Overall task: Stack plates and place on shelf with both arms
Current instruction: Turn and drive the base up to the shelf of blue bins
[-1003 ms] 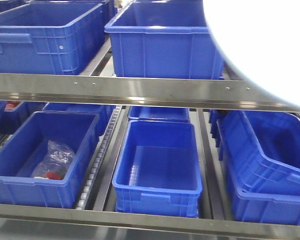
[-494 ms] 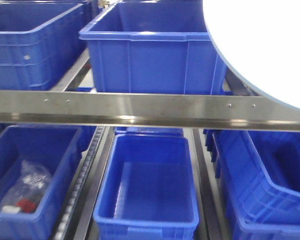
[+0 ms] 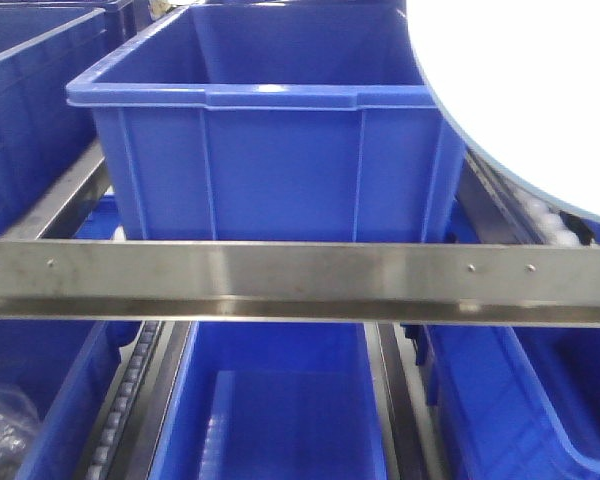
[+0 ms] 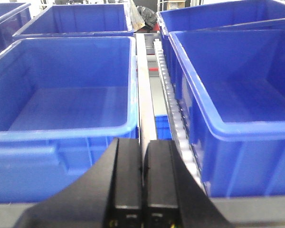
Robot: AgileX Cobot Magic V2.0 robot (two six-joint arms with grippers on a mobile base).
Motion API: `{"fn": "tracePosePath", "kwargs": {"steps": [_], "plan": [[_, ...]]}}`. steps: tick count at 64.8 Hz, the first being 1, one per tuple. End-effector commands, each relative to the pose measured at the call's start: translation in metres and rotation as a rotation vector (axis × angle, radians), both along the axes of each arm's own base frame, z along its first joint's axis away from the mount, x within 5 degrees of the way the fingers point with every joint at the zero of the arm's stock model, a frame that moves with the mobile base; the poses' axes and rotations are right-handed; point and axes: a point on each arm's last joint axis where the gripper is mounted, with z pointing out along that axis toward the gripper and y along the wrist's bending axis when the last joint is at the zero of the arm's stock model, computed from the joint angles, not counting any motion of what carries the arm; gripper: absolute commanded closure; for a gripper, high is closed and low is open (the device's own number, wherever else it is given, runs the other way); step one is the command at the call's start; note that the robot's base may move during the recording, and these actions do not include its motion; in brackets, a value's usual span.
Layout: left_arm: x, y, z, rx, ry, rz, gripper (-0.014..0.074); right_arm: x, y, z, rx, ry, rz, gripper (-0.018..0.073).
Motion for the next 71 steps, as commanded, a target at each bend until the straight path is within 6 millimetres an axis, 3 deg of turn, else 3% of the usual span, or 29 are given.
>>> {"fn": "tracePosePath", "kwargs": {"steps": [1, 71], "plan": [[0.0009, 0.0009, 0.0179, -0.015, -0.105, 0.011, 0.0514, 0.0008, -0.0032, 0.0191, 0.024, -0.110, -0.037, 0.0511], [0.0009, 0.0009, 0.0179, -0.015, -0.105, 0.011, 0.0514, 0.0008, -0.0033, 0.0192, 0.025, -0.111, -0.037, 0.0511]]}}
